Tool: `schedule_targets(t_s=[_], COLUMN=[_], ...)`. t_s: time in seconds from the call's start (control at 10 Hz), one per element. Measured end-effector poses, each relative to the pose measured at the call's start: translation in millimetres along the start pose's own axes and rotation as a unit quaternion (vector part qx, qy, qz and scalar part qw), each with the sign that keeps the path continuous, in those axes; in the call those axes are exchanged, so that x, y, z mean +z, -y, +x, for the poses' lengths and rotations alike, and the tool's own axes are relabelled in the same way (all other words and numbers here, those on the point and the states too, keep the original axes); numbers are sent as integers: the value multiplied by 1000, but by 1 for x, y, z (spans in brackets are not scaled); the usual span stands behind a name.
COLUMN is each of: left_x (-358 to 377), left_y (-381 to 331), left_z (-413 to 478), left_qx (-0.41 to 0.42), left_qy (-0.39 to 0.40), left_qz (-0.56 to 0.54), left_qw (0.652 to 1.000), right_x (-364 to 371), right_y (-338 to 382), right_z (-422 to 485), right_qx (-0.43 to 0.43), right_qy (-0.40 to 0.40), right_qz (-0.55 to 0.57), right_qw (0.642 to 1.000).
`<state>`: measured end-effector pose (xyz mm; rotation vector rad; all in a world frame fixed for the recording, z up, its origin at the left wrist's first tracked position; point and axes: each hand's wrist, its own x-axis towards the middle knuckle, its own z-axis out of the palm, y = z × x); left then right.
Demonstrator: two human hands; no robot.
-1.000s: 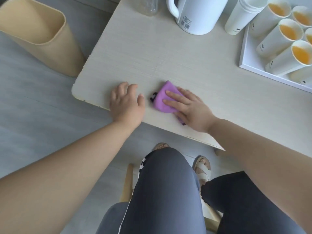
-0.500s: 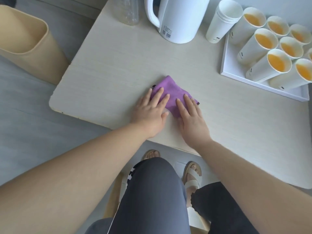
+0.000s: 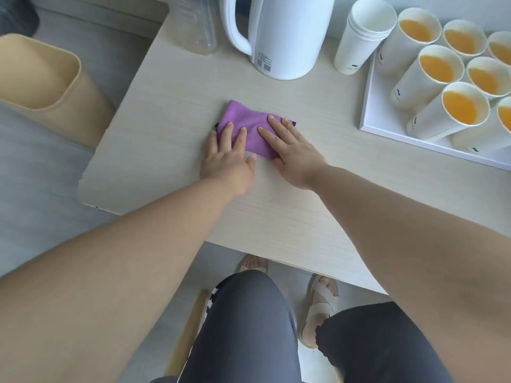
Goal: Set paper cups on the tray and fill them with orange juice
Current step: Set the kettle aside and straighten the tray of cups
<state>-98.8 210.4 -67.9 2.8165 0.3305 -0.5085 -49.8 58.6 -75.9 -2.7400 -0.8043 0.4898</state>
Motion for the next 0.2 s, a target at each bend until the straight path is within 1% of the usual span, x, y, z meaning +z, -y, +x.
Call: schedule_targets(t_s=[0.1,0.2], left_x=[-10,-30], left_y=[-2,-6], left_z=[4,16], left_qx=[-1,-18], left_qy=[-2,40], left_qz=[-21,-28], left_qw=[1000,999], right_x=[-10,-35], right_y=[0,4], right_z=[3,-2], right_qx=[-2,55], right_qy=[34,52], right_qz=[69,208], right_qw=[997,975])
